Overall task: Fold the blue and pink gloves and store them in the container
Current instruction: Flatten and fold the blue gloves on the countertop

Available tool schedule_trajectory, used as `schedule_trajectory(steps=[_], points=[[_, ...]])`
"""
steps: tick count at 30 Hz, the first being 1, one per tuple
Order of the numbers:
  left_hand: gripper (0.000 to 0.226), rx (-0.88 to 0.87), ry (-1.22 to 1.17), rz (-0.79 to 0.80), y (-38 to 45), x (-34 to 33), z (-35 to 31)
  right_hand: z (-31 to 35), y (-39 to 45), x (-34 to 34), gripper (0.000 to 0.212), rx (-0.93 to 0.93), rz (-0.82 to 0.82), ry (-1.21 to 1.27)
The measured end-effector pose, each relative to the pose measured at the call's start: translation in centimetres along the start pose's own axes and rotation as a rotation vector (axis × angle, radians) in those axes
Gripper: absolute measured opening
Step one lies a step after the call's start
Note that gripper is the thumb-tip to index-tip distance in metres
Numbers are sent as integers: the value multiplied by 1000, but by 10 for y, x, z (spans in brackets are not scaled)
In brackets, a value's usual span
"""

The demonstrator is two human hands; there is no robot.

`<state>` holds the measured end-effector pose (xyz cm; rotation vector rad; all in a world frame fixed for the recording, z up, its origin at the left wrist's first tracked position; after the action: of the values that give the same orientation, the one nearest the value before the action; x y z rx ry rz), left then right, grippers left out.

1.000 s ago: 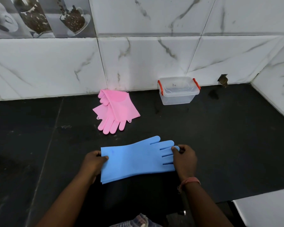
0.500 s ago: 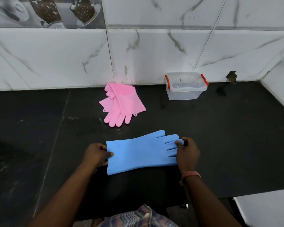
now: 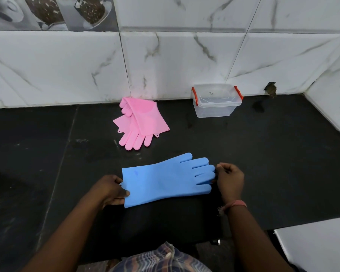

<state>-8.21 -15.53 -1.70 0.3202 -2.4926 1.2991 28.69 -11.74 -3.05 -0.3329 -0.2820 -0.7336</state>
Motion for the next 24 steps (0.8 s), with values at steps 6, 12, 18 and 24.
schedule_trajectory(steps=[6, 12, 18, 24], points=[[43, -157, 300, -108, -2, 2, -4, 2, -17, 3, 8, 116, -63, -93], [39, -363, 655, -314, -7, 8, -7, 26, -45, -26, 11, 789, 53, -371], [18, -261, 302, -255, -5, 10, -3, 14, -70, -73, 31, 946, 341, -605], [5, -189, 105, -258, -12, 18, 9, -8, -66, -76, 37, 936, 332, -633]])
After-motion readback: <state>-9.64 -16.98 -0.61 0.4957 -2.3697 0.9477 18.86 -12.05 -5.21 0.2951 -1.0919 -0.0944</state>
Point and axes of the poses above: each hand's wrist, its own y-axis towards the middle knuckle, its own x-axis out of the back of the hand, z = x × y, the point moved 2 cm from there along y, towards the middle knuckle, and after that the axes turned 8 degrees about -z, right-handed, at the moved point
